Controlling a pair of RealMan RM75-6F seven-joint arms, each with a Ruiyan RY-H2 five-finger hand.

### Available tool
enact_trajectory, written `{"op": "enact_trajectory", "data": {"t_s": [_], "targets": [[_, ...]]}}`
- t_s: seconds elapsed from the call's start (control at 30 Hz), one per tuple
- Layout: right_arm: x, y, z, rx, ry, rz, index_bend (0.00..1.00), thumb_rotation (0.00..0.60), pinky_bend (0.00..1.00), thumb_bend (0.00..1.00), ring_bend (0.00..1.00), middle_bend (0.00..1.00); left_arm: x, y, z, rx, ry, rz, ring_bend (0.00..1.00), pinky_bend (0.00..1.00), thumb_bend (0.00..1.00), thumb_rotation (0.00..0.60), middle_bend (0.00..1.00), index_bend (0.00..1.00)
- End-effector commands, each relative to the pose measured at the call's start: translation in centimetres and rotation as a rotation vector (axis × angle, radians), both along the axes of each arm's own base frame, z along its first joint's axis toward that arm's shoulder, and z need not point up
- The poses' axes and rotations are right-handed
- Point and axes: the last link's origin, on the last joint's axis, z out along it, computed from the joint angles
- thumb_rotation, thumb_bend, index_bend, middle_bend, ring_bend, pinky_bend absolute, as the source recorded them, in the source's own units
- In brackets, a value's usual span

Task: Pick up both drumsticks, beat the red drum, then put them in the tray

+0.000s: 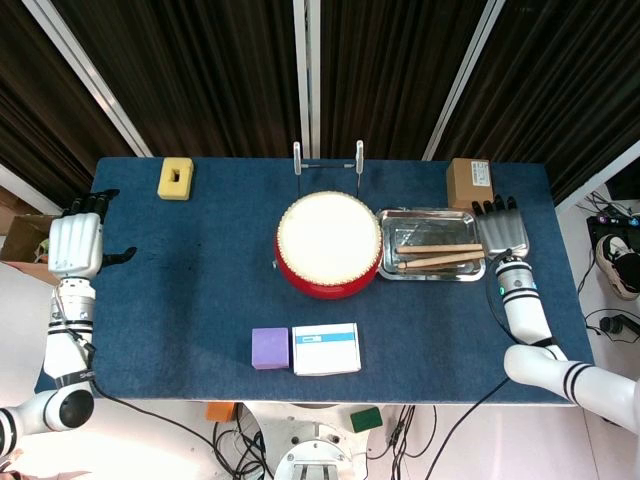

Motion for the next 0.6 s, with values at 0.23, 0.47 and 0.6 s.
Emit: {"op": "enact_trajectory", "data": {"t_s": [0.23,0.47,0.6], "targets": [[-3.1,12.7,10.6,-0.194,-0.318,0.085,0.08,0.6,0.2,0.33,0.07,0.19,-4.5,-6.8,3.2,-0.039,0.029,-0.035,0.14,0.26,0.06,0.6,0.21,0.18],[-6.3,19.1,12.0,-0.232,-0.419,0.08,0.06,0.6,0.15,0.33,0.04,0.17,-6.3,-12.6,3.1,-0.039,0.03,-0.029,0.14,0.25,0.06,0.6,0.21,0.19],[-7.4,21.1,11.7,-0.222,-0.475,0.093,0.06,0.6,0.14,0.33,0.03,0.17,-6.4,-15.4,2.4,-0.048,0.021,-0.039,0.14,0.25,0.06,0.6,0.21,0.19]]}}
